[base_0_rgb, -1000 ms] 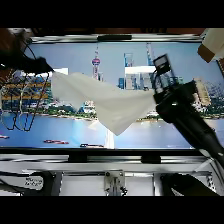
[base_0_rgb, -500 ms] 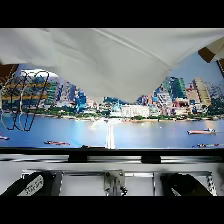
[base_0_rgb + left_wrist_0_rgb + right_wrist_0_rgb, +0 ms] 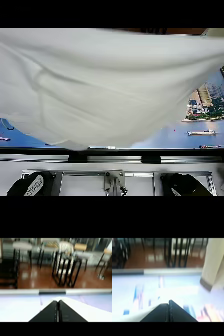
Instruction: Fold the shirts.
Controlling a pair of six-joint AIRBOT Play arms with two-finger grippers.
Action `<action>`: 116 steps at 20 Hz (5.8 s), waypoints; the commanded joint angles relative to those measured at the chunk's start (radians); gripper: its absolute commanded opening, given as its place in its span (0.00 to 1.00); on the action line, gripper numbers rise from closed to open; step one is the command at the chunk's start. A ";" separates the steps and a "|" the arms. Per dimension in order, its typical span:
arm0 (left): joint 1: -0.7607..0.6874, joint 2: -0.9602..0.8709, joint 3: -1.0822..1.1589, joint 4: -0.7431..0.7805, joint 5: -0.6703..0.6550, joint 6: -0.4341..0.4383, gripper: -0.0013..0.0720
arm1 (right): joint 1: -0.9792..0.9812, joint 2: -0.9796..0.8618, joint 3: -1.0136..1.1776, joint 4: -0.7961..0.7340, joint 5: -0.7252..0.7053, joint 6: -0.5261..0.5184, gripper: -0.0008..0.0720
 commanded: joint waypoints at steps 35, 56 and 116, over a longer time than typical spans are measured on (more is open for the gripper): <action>-0.049 -0.052 -1.022 0.016 0.274 0.063 0.05 | -0.441 -1.008 -0.298 1.509 -0.170 -0.640 0.77; 0.039 -0.051 -0.710 -0.005 0.274 0.059 0.05 | -0.482 -0.664 -0.250 1.493 -0.236 -0.752 0.07; 0.054 -0.701 -0.386 0.197 -0.204 0.046 0.80 | -0.766 -0.888 0.200 1.017 -0.111 -0.505 0.68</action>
